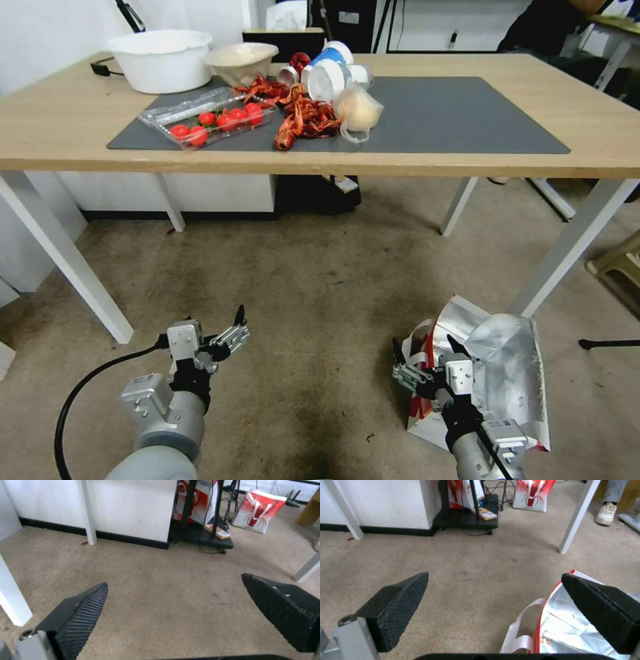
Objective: Pick up the food delivery bag from the floor and place it on the table.
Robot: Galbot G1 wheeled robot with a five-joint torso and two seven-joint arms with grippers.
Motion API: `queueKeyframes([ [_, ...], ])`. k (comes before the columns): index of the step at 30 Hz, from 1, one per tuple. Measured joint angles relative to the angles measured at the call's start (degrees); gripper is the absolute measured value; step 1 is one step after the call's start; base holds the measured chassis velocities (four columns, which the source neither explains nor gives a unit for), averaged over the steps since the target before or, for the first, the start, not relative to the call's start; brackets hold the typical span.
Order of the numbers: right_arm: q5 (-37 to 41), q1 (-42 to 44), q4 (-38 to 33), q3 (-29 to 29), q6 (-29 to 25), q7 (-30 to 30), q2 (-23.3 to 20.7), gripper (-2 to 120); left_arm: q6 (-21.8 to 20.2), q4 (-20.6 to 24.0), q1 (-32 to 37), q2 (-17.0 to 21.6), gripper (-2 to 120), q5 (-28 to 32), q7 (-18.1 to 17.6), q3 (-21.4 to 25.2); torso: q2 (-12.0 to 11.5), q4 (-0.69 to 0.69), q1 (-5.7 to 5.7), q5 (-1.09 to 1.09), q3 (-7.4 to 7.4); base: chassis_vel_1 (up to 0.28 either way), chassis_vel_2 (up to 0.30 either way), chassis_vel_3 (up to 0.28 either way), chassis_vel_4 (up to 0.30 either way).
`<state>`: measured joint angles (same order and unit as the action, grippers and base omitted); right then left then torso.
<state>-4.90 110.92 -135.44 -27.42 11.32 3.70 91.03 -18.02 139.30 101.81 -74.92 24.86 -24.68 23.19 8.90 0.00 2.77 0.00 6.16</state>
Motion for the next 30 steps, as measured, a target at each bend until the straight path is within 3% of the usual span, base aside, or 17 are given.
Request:
queueKeyframes([
  [30, -0.21, -0.04, 0.82, 0.09, 0.18, 0.03, -0.38, 100, 0.67, -0.46, 0.07, 0.06, 100, -0.26, -0.23, -0.08, -6.65, 0.00, -0.68, 0.00, -5.98, 0.000, 0.000, 0.000, 0.000],
])
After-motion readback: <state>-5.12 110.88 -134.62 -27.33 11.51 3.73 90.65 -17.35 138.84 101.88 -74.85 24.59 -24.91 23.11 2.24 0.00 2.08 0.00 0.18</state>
